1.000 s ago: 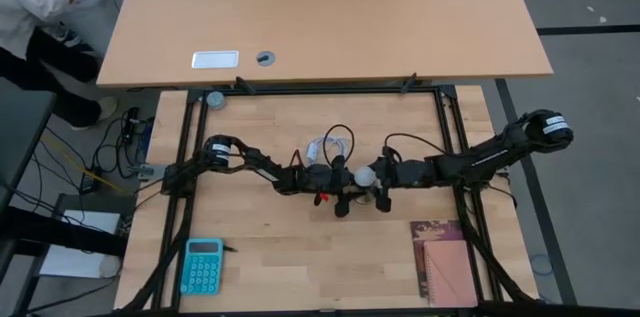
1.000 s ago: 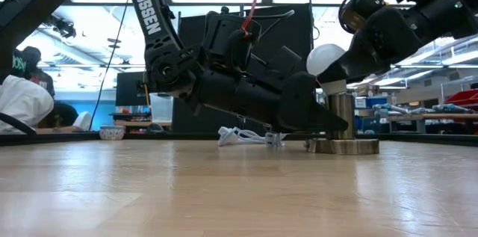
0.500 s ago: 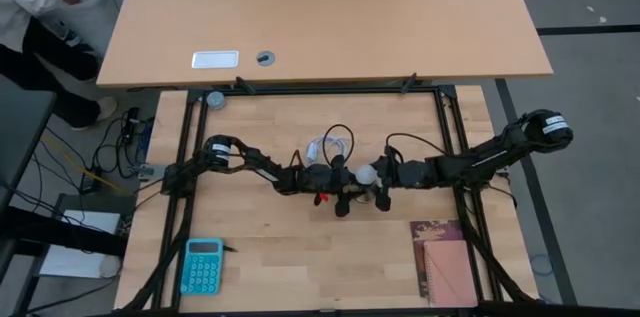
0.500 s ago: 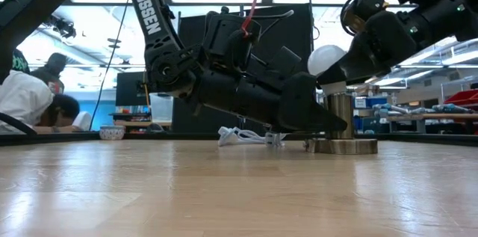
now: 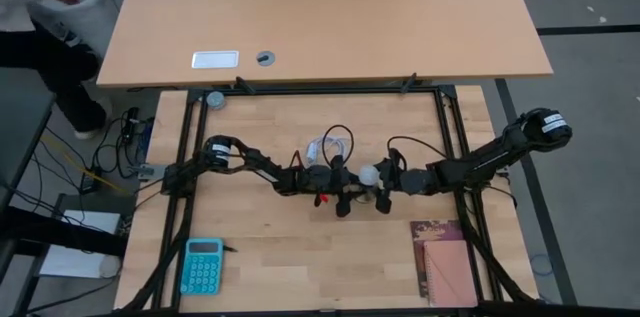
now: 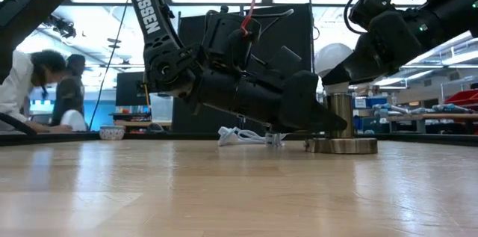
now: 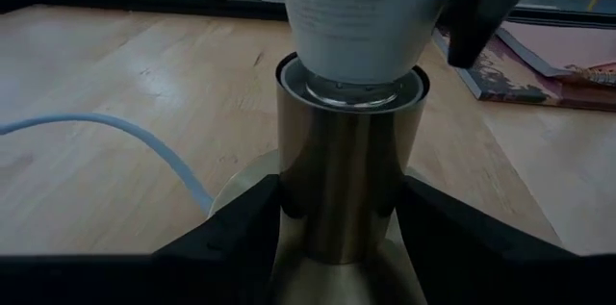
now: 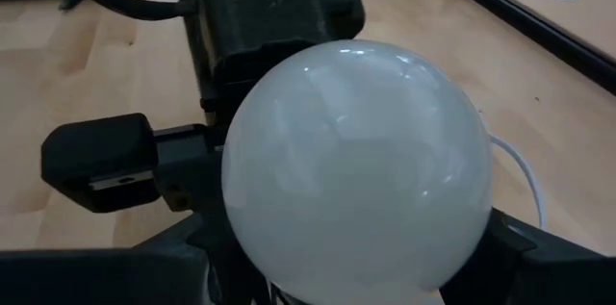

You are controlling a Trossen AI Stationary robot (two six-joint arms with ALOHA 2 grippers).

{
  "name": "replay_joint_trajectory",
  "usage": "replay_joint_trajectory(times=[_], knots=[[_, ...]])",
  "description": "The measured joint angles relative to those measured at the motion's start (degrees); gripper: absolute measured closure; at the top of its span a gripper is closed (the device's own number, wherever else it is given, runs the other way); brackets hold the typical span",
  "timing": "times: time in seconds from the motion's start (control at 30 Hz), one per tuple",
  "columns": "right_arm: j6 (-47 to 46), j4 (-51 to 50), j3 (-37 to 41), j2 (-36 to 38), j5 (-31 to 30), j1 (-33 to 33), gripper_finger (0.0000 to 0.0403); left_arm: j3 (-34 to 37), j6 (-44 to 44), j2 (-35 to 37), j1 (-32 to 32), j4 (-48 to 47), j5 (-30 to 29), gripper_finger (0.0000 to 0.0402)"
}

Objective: Screw lightbulb
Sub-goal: Insert the white lightbulb into the lamp socket

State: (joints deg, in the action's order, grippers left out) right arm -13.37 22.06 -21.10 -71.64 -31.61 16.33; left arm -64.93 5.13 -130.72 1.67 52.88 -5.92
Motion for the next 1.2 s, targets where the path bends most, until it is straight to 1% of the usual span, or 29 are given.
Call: replay_joint_trajectory(times=[0.33, 0.57, 0.7, 0.9, 1.2], knots=[[-3.03, -0.53, 0.0, -0.7, -6.69, 2.39, 0.0159, 0.0, 1.15, 0.02, -0.02, 0.02, -2.05, 0.0193], [-4.61, 4.67, 0.0, -5.86, -7.4, 2.48, 0.016, -0.02, 1.18, 0.02, -0.02, 0.32, -3.25, 0.0193], [-5.13, 7.57, -0.02, -7.97, -10.16, 3.08, 0.016, -0.02, 1.18, 0.02, 0.32, 0.26, -3.92, 0.0193], [-5.51, 7.89, -0.11, -8.04, -15.39, 5.56, 0.017, -0.04, 1.17, 0.02, 0.66, 0.07, -5.56, 0.0193], [-7.21, 6.86, -0.11, -8.0, -15.03, 5.86, 0.0177, -0.04, 1.18, 0.02, 0.68, -0.08, -8.8, 0.0193]])
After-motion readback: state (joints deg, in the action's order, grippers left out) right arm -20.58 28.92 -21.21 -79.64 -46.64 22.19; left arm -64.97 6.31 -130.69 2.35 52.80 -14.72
